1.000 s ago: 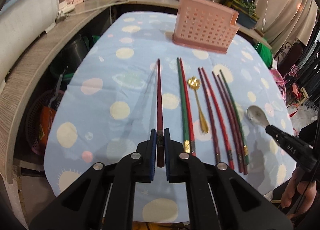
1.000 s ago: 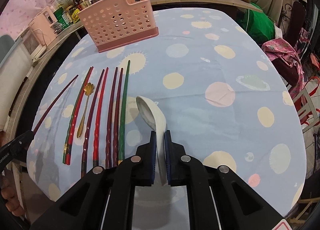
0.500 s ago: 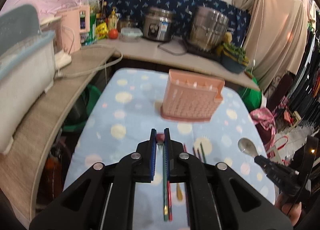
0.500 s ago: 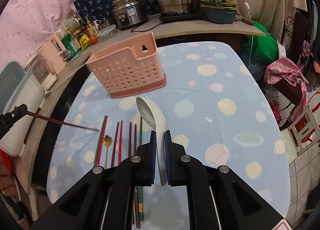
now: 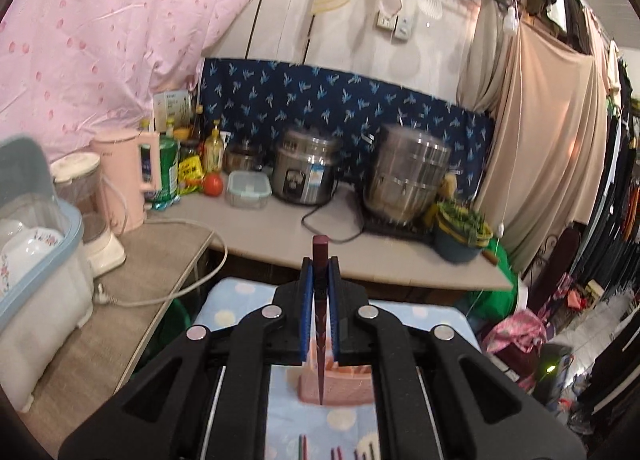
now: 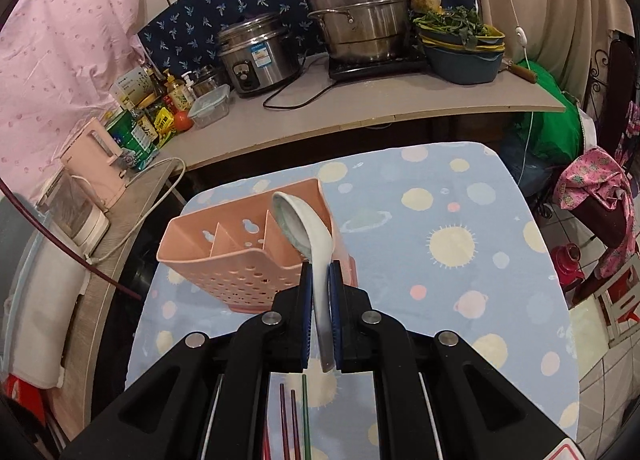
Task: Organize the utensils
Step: 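Lift the spoon with the right tool while the left tool lifts the chopstick toward the pink caddy, then lower the spoon into the caddy and open the right tool while the left tool drops the chopstick in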
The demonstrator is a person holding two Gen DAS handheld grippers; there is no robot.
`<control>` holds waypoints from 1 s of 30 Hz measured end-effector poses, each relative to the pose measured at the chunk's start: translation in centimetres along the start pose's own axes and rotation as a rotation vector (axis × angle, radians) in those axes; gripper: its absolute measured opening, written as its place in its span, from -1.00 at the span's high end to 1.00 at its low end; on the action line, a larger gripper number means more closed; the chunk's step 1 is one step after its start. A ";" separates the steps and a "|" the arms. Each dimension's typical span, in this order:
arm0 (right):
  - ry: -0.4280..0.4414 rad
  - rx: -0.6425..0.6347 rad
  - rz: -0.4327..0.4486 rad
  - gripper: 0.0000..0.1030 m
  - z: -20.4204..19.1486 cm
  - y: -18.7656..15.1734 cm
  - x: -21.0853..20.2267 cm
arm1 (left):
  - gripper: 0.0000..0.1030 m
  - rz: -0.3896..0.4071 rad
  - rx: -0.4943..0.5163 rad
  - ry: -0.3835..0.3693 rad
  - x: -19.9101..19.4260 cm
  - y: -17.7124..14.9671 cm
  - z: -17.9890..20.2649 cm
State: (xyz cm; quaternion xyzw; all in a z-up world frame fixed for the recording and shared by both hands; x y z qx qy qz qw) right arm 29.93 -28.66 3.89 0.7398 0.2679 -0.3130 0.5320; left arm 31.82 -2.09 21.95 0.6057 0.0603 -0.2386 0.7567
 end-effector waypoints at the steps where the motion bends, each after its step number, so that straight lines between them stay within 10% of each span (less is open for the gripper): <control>1: -0.002 -0.002 -0.020 0.85 -0.1 0.4 0.8 | 0.87 0.012 -0.002 -0.007 0.5 0.7 0.3; 12: -0.052 -0.034 -0.181 0.84 -0.2 0.7 7.7 | 0.87 -0.028 0.025 0.043 8.7 -0.8 1.2; 30: -0.090 -0.070 -0.147 0.83 -0.7 1.5 7.5 | 0.85 -0.229 -0.001 0.068 14.8 -9.6 -1.4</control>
Point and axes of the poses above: each gripper's, at about its wrist camera, not at the fingertips, and x roughly the way its jaws point, z to its right, y to its top, the point moved 7 cm from there along x, roughly the way its jaws point, and after that the axes turned 2 degrees about -x, right-handed, at the moved point
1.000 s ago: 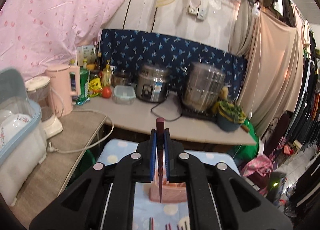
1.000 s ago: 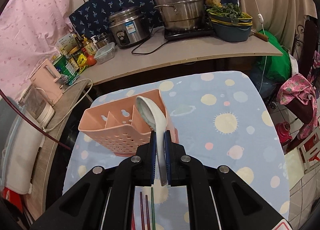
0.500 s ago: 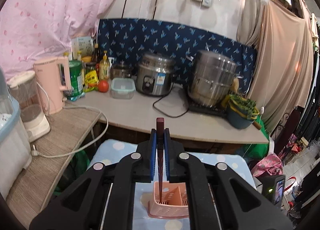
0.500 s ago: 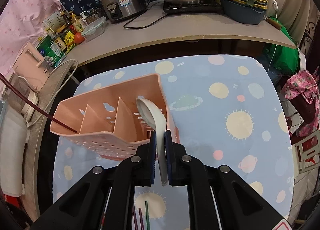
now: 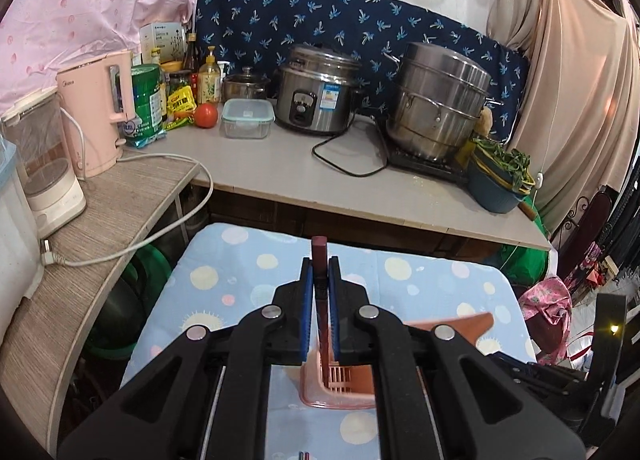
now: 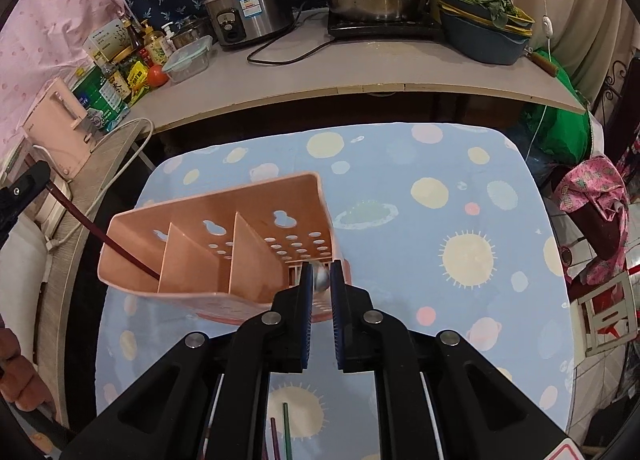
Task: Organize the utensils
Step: 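Lower the spoon into the caddy and open the right tool while the left tool drops the chopstick in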
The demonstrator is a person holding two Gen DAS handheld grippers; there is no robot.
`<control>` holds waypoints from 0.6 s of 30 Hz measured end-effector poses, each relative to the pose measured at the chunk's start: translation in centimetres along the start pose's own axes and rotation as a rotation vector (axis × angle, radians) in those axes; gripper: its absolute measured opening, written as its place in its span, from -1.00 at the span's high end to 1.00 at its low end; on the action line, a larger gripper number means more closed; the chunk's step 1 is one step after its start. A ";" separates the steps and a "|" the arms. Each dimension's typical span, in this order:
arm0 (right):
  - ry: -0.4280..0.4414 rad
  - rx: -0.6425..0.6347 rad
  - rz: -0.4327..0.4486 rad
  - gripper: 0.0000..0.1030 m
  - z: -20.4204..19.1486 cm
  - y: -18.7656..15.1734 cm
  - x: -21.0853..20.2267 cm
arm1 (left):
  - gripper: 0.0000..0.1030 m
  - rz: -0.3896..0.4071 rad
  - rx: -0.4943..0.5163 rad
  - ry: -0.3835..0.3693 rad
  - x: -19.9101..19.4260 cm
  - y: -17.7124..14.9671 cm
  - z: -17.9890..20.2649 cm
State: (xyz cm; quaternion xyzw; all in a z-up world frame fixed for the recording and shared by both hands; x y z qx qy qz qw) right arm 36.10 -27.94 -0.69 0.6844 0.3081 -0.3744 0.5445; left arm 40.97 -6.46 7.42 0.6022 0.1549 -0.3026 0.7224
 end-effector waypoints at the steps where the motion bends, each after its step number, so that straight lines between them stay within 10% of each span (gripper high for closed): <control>1: 0.004 -0.001 0.009 0.83 -0.1 0.1 0.0 | 0.85 -0.003 -0.004 0.002 0.1 -0.1 0.0; 7: 0.026 0.031 0.058 0.62 0.3 0.0 -1.6 | 0.82 0.011 -0.009 0.015 -0.5 -0.5 -0.5; 18: 0.045 0.037 0.123 0.11 1.0 -4.6 -7.1 | 0.09 0.036 -0.046 0.014 -4.9 -1.8 -1.9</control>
Point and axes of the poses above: each gripper's, at about its wrist camera, not at the fingertips, and x roughly the way its jaws point, z to its right, y to its top, the point moved 7 cm from there along x, roughly the way its jaws point, and after that the axes turned 2 degrees about -x, right-handed, at the moved point
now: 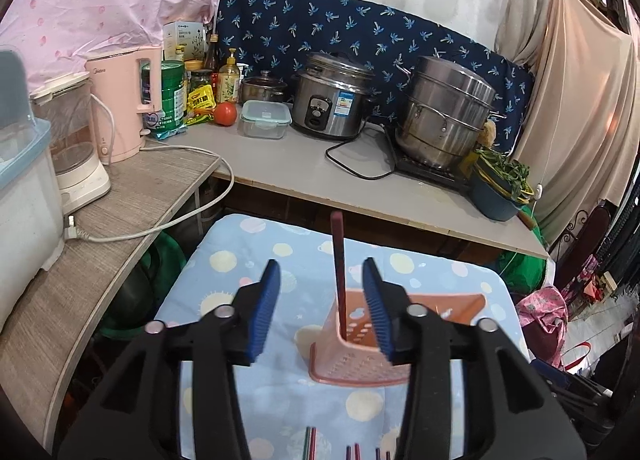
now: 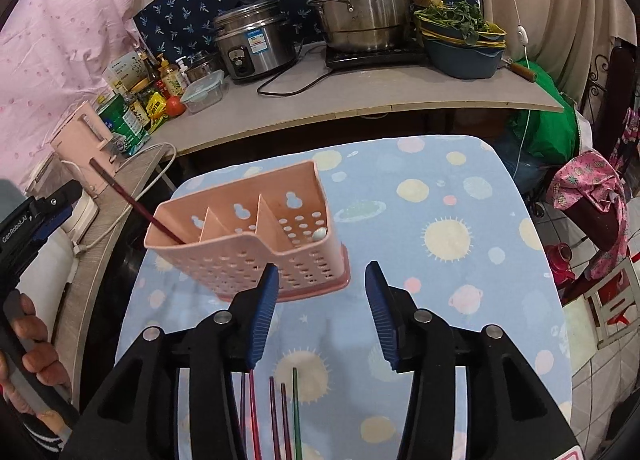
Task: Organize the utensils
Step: 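Lower the spoon into the caddy and open the right tool while the left tool drops the chopstick in, then grasp a green chopstick with the right tool while the left tool moves toward another green chopstick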
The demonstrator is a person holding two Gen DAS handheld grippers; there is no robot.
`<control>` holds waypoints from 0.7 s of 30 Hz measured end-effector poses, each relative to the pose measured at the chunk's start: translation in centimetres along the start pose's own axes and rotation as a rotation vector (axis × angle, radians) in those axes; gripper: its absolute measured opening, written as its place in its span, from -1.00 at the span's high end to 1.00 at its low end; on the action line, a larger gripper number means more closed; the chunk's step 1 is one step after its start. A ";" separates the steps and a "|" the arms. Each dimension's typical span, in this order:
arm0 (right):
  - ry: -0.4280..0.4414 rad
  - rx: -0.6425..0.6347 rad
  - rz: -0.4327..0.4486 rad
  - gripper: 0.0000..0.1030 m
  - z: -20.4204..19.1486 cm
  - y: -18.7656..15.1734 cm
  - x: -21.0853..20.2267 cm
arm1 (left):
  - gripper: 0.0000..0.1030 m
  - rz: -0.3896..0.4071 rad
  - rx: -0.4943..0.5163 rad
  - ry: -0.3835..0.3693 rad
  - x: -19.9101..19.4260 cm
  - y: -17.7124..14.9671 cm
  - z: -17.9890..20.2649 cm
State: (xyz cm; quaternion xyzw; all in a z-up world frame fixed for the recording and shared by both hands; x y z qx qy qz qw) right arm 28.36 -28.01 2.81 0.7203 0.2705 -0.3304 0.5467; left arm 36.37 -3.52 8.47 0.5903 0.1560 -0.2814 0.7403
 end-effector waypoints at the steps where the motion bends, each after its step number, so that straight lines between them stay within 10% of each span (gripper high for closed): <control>1: 0.003 -0.002 -0.002 0.08 0.1 -0.9 -0.5 | 0.01 0.003 0.006 0.003 -0.7 -0.5 -0.2; 21: 0.008 -0.035 -0.201 0.07 0.2 -21.9 -2.7 | -0.01 -0.273 0.129 0.061 -6.4 -19.9 -3.9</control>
Point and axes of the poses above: each gripper's, at about its wrist camera, not at the fingertips, and x roughly the way its jaws point, z to its right, y to its top, the point moved 7 cm from there along x, roughly the way its jaws point, and after that the axes turned 2 degrees about -x, right-handed, at the moved point
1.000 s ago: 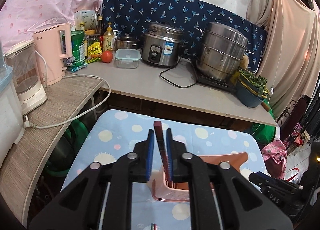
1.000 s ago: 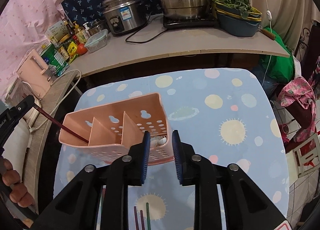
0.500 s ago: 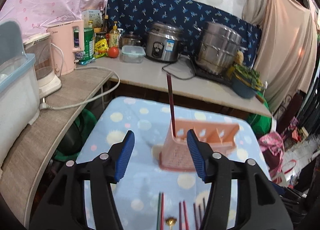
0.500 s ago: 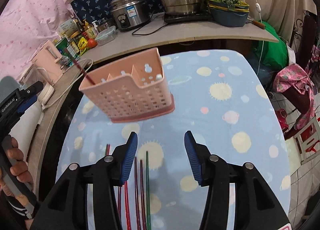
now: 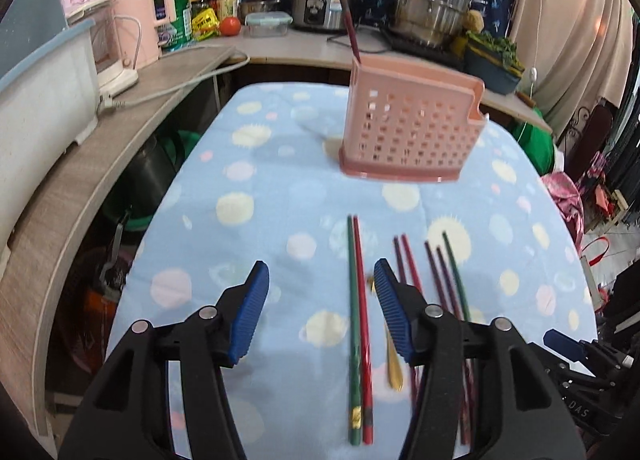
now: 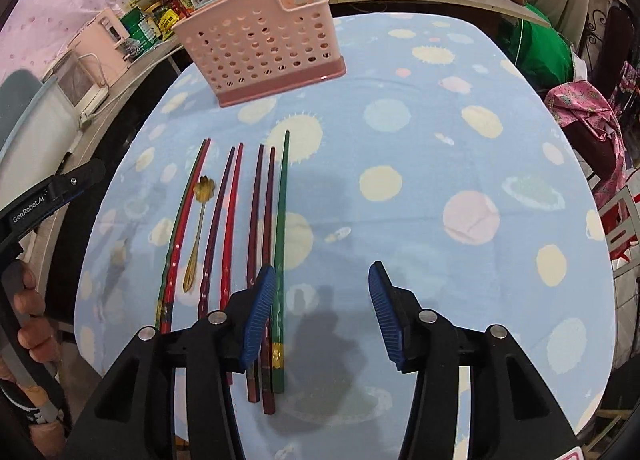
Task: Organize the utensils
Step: 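Grasp a green chopstick with the right tool while the left tool moves toward another green chopstick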
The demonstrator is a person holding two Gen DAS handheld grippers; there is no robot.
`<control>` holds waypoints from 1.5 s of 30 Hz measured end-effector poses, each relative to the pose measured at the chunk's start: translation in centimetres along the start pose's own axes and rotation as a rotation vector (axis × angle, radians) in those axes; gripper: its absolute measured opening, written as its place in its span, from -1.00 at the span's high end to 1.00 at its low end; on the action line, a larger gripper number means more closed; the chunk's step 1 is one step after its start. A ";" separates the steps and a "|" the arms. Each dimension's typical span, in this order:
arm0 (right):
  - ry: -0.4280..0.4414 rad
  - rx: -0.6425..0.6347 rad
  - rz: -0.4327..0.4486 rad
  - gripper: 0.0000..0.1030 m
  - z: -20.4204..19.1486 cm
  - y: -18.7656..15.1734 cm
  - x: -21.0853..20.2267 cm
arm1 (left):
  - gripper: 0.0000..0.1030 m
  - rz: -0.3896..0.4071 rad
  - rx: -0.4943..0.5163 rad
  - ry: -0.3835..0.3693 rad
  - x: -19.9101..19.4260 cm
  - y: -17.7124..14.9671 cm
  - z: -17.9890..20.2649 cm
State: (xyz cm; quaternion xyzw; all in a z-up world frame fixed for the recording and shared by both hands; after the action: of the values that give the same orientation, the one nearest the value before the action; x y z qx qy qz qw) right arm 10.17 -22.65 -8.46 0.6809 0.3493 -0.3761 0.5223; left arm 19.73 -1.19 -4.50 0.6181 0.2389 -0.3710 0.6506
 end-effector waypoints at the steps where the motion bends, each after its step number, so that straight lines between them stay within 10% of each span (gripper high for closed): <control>1: 0.001 -0.002 -0.007 0.07 -0.2 -0.5 0.2 | -0.01 -0.010 -0.001 0.002 0.1 -0.7 -0.1; 45: -0.065 -0.115 -0.050 0.65 -2.0 -5.1 2.5 | -0.01 -0.135 0.037 0.028 1.4 -8.9 -0.6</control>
State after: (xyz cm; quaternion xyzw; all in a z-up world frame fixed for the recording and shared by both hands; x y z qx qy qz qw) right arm 7.23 -19.37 -12.63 0.6285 0.3700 -0.3902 0.5620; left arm 13.74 -0.56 -11.28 0.6177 0.2823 -0.4094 0.6092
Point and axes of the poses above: each gripper's, at about its wrist camera, not at the fingertips, and x roughly the way its jaws point, z to its right, y to its top, the point moved 7 cm from there along x, roughly the way its jaws point, and after that the axes turned 2 degrees about -x, right-handed, at the moved point
